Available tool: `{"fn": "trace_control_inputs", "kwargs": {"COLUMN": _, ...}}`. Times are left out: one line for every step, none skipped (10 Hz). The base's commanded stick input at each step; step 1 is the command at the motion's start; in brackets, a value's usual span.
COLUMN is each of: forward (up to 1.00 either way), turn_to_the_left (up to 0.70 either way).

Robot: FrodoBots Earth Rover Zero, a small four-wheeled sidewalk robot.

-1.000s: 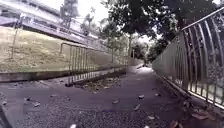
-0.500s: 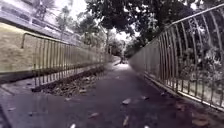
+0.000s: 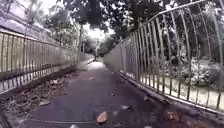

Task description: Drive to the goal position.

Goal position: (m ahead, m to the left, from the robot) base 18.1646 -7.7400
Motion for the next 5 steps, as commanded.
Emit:
{"fn": "trace_control_inputs", "kwargs": {"forward": 1.0, "turn_to_the_left": 0.0}}
{"fn": "trace_control_inputs", "kwargs": {"forward": 1.0, "turn_to_the_left": 0.0}}
{"fn": "trace_control_inputs", "kwargs": {"forward": 1.0, "turn_to_the_left": 0.0}}
{"fn": "trace_control_inputs", "kwargs": {"forward": 1.0, "turn_to_the_left": 0.4}}
{"fn": "trace_control_inputs", "kwargs": {"forward": 1.0, "turn_to_the_left": 0.4}}
